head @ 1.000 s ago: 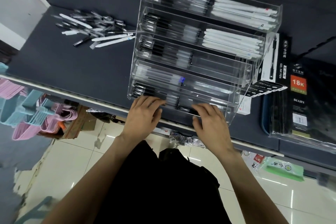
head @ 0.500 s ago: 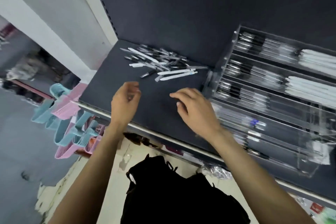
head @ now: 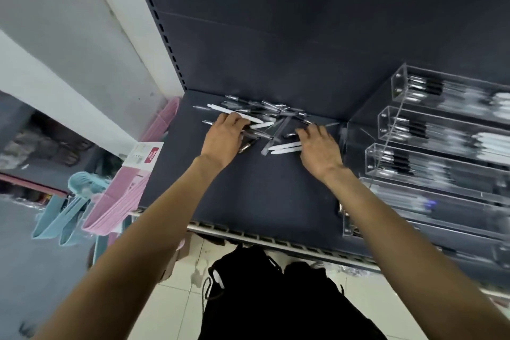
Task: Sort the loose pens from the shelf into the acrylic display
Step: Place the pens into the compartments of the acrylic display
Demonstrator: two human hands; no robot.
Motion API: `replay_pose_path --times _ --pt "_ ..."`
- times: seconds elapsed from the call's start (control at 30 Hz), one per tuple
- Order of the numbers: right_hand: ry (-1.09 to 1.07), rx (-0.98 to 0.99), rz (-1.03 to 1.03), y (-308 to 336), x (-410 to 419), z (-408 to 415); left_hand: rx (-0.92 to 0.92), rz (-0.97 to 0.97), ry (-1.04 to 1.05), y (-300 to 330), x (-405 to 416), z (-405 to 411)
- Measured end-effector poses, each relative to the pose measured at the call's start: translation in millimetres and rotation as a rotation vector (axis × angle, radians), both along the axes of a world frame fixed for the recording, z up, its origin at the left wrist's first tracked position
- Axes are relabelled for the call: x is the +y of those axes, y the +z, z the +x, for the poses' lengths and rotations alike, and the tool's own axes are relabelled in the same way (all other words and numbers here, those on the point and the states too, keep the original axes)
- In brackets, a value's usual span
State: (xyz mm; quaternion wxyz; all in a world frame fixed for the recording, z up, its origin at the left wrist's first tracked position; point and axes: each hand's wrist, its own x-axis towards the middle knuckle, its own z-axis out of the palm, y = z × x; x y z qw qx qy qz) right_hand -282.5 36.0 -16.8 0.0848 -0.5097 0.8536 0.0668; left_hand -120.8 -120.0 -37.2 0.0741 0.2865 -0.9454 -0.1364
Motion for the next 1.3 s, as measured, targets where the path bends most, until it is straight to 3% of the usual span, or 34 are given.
replay_pose_path --times 0.27,0.37,0.53,0.73,0.83,0.93,1.0,1.07,1.13,1.3 --pt "0.141 0.002 0.058 3.9 -7.1 -13.1 0.038 -0.074 -0.159 -0.1 -15.6 -1.7" --pt "0.19 0.012 0.094 4.9 -7.8 -17.0 0.128 -0.107 -0.183 0.4 -19.2 -0.6" --pt "0.178 -0.039 0.132 12.7 -7.4 -17.0 0.238 0.013 -0.183 4.1 -9.1 2.2" --pt "0.172 -0.088 0.153 19.2 -8.2 -15.0 0.436 0.213 -0.001 31.2 2.0 11.6" --pt "0.183 -0.076 0.144 26.3 -7.6 -13.7 0.52 0.461 0.223 53.2 12.5 18.7" --pt "0.116 -0.113 -0.11 52.5 -2.2 -9.7 0.696 0.993 0.378 74.3 28.6 29.8" --pt "-0.014 -0.365 -0.39 77.1 3.3 0.1 0.778 1.248 0.387 83.0 44.7 37.4" --pt "-0.153 -0.797 -0.525 102.6 8.1 16.3 0.806 1.432 0.348 86.3 64.8 39.8" --pt "-0.211 -1.078 -0.499 115.5 11.6 30.7 0.829 1.585 0.313 85.8 85.3 38.2" --pt "-0.189 -1.11 -0.317 110.0 12.1 39.3 0.841 1.694 0.384 80.2 121.8 33.3"
